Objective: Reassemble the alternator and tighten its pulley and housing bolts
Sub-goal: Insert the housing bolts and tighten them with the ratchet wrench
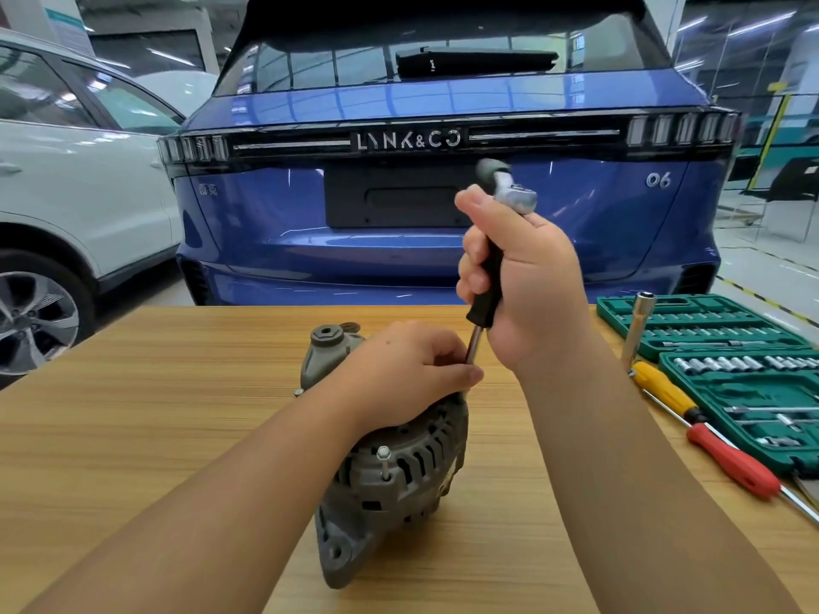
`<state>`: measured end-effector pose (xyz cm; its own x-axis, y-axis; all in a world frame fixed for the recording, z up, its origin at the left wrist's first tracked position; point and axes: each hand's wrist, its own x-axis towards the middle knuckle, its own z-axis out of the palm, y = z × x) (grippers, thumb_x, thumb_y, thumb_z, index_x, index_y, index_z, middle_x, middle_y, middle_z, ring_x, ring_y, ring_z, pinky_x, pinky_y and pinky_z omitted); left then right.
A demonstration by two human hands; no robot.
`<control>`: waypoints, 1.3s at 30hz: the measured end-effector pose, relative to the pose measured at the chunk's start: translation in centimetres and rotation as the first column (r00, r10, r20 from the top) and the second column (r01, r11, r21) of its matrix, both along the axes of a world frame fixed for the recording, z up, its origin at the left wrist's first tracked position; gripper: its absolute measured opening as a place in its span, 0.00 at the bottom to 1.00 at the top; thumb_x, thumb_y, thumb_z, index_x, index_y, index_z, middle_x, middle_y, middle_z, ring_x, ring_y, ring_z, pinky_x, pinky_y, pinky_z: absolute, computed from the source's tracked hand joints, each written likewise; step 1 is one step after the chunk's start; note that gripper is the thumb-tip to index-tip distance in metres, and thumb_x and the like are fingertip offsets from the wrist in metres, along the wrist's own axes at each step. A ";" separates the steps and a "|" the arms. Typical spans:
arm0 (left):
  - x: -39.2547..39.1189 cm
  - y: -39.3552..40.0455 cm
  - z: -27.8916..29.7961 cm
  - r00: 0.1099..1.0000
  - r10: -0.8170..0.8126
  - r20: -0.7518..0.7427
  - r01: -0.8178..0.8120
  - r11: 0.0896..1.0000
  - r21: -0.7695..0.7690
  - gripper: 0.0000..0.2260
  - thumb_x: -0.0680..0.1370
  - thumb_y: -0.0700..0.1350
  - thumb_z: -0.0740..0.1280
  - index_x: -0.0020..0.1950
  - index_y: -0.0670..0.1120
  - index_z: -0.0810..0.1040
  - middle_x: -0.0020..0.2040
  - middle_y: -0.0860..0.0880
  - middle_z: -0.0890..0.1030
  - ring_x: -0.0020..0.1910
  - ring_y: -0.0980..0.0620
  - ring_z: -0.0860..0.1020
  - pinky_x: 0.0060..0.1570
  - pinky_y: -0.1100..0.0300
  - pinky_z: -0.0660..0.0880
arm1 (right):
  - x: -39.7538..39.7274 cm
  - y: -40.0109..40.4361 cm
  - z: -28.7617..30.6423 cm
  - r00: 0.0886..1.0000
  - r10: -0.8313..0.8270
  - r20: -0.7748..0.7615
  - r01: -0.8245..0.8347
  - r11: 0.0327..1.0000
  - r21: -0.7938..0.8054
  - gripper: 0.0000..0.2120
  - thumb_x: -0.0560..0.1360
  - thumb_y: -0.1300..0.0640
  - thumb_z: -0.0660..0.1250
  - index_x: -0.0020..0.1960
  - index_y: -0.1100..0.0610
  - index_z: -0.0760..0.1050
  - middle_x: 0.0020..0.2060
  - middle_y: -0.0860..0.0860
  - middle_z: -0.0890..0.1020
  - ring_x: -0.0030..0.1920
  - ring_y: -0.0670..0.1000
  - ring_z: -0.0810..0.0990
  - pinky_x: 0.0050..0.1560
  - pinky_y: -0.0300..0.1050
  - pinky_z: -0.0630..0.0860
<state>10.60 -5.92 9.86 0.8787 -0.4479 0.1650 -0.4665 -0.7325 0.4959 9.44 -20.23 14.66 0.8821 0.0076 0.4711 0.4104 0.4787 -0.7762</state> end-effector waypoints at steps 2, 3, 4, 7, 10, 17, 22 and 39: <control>0.1 0.1 0.0 1.000 -0.001 0.005 0.001 1.000 -0.011 0.09 0.79 0.61 0.66 0.44 0.59 0.80 0.43 0.65 0.81 0.42 0.66 0.78 0.42 0.57 0.78 | 0.1 0.1 -0.1 0.985 0.172 0.021 -0.173 0.984 0.052 0.08 0.77 0.59 0.69 0.55 0.54 0.78 0.35 0.49 0.75 0.30 0.47 0.69 0.32 0.39 0.68; 0.1 0.1 0.1 1.000 -0.001 0.003 0.001 1.000 -0.015 0.09 0.79 0.61 0.66 0.45 0.59 0.81 0.43 0.63 0.81 0.42 0.65 0.79 0.43 0.56 0.79 | 0.3 0.3 -0.3 0.978 0.197 0.064 -0.201 0.978 0.057 0.12 0.76 0.61 0.68 0.58 0.53 0.77 0.36 0.50 0.76 0.31 0.48 0.70 0.33 0.39 0.70; 0.0 0.1 0.1 1.000 0.001 -0.004 -0.001 1.000 -0.015 0.08 0.79 0.61 0.66 0.46 0.59 0.81 0.42 0.61 0.82 0.42 0.64 0.79 0.45 0.55 0.80 | 0.4 0.5 -0.5 0.977 0.168 0.128 -0.174 0.984 0.043 0.14 0.76 0.64 0.67 0.59 0.51 0.76 0.37 0.50 0.76 0.31 0.48 0.71 0.33 0.39 0.71; -0.2 0.0 0.3 1.000 0.005 -0.020 -0.006 1.000 -0.005 0.09 0.80 0.60 0.66 0.50 0.58 0.83 0.44 0.58 0.84 0.42 0.61 0.81 0.49 0.54 0.81 | 0.5 1.5 -0.8 0.951 -0.022 0.309 0.032 0.999 -0.027 0.18 0.78 0.66 0.66 0.61 0.47 0.76 0.39 0.50 0.78 0.32 0.49 0.73 0.35 0.42 0.73; -0.5 -0.1 0.5 1.000 0.003 -0.012 -0.003 1.000 -0.008 0.10 0.81 0.59 0.65 0.50 0.57 0.83 0.44 0.57 0.84 0.43 0.60 0.81 0.48 0.55 0.80 | 0.6 1.9 -1.3 0.929 -0.115 0.351 0.134 0.991 -0.030 0.22 0.79 0.68 0.63 0.60 0.43 0.77 0.39 0.48 0.79 0.34 0.50 0.72 0.35 0.43 0.72; -0.9 -0.1 0.7 0.999 -0.003 -0.035 0.002 0.999 -0.032 0.09 0.80 0.58 0.66 0.48 0.56 0.83 0.44 0.55 0.84 0.45 0.56 0.82 0.51 0.46 0.81 | 0.3 0.7 0.0 0.956 0.243 0.166 -0.261 0.961 0.092 0.21 0.71 0.48 0.66 0.62 0.54 0.75 0.37 0.54 0.80 0.29 0.53 0.72 0.31 0.43 0.69; -1.0 -0.1 0.8 0.999 -0.015 -0.032 0.015 1.000 -0.018 0.08 0.80 0.59 0.66 0.48 0.58 0.82 0.43 0.57 0.83 0.42 0.60 0.81 0.49 0.53 0.81 | -0.7 1.1 -0.2 0.991 -0.071 0.117 0.064 0.996 0.061 0.11 0.77 0.51 0.69 0.52 0.58 0.76 0.34 0.50 0.73 0.31 0.50 0.66 0.30 0.44 0.65; -1.2 -0.2 0.9 0.999 0.001 -0.037 -0.002 1.000 -0.017 0.09 0.81 0.57 0.66 0.51 0.55 0.83 0.45 0.54 0.84 0.45 0.56 0.82 0.51 0.49 0.81 | -1.0 1.9 -0.4 0.955 -0.096 0.280 0.124 0.989 -0.083 0.17 0.75 0.62 0.65 0.60 0.47 0.74 0.37 0.50 0.76 0.33 0.53 0.71 0.37 0.47 0.71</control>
<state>9.43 -6.08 10.76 0.8850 -0.4440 0.1404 -0.4467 -0.7242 0.5254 8.40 -18.38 14.28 0.7166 -0.0237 0.6971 0.6603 0.3451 -0.6670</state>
